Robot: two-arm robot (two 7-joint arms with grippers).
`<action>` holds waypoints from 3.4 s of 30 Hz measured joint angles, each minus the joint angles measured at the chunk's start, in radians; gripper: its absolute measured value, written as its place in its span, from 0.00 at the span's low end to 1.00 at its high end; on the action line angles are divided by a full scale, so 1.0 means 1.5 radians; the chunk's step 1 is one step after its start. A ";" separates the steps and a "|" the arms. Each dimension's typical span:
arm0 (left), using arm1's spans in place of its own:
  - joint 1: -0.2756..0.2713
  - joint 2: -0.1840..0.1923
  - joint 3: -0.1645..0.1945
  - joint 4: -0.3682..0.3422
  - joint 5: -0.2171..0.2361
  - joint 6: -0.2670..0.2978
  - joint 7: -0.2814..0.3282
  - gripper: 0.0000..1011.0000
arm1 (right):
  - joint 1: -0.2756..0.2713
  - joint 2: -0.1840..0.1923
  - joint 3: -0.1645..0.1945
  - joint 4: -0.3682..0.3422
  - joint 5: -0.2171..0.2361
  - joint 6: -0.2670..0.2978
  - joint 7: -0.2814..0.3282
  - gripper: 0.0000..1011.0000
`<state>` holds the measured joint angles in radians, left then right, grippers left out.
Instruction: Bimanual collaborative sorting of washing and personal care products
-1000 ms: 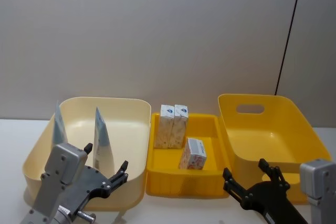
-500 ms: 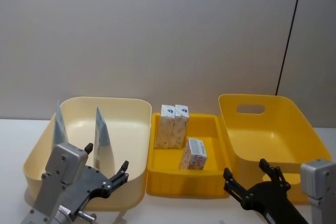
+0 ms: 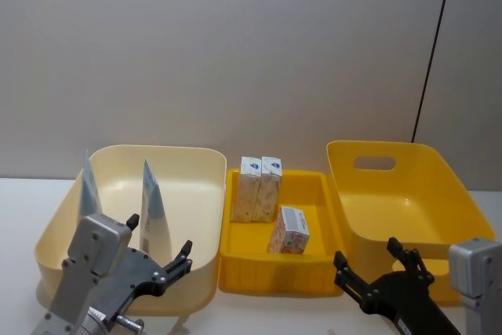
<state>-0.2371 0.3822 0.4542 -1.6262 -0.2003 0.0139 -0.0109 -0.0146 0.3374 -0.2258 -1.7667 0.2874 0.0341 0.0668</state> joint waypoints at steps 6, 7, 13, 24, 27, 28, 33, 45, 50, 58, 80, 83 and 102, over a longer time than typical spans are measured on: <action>0.000 0.000 0.000 0.000 0.000 0.000 0.000 0.99 | 0.000 0.000 0.000 0.000 0.000 0.000 0.000 0.99; 0.000 0.000 0.000 0.000 0.000 0.000 0.000 0.99 | 0.000 0.000 0.000 0.000 0.000 0.000 0.000 0.99; 0.000 0.000 0.000 0.000 0.000 0.000 0.000 0.99 | 0.000 0.000 0.000 0.000 0.000 0.000 0.000 0.99; 0.000 0.000 0.000 0.000 0.000 0.000 0.000 0.99 | 0.000 0.000 0.000 0.000 0.000 0.000 0.000 0.99; 0.000 0.000 0.000 0.000 0.000 0.000 0.000 0.99 | 0.000 0.000 0.000 0.000 0.000 0.000 0.000 0.99; 0.000 0.000 0.000 0.000 0.000 0.000 0.000 0.99 | 0.000 0.000 0.000 0.000 0.000 0.000 0.000 0.99; 0.000 0.000 0.000 0.000 0.000 0.000 0.000 0.99 | 0.000 0.000 0.000 0.000 0.000 0.000 0.000 0.99; 0.000 0.000 0.000 0.000 0.000 0.000 0.000 0.99 | 0.026 0.004 0.010 -0.049 0.022 0.103 0.004 0.99; 0.000 0.000 0.000 0.000 0.000 0.000 0.000 0.99 | 0.053 0.010 0.013 -0.078 0.040 0.172 0.014 0.99; 0.000 0.000 0.000 0.000 0.000 0.000 0.000 0.99 | 0.114 0.013 0.013 -0.116 0.067 0.303 0.025 0.99; 0.000 0.000 0.000 0.000 0.000 0.000 0.000 0.99 | 0.233 -0.049 0.000 -0.081 0.092 0.585 -0.030 0.99; 0.000 0.000 0.000 0.000 0.000 0.000 0.000 0.99 | 0.249 -0.059 -0.006 -0.063 0.092 0.607 -0.035 0.99; 0.000 0.000 0.000 0.000 0.000 0.000 0.000 0.99 | 0.325 -0.100 -0.044 0.042 0.079 0.659 -0.042 0.99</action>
<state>-0.2372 0.3821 0.4542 -1.6262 -0.2004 0.0139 -0.0109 0.4734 0.1870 -0.2916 -1.7037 0.4062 1.0229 0.0041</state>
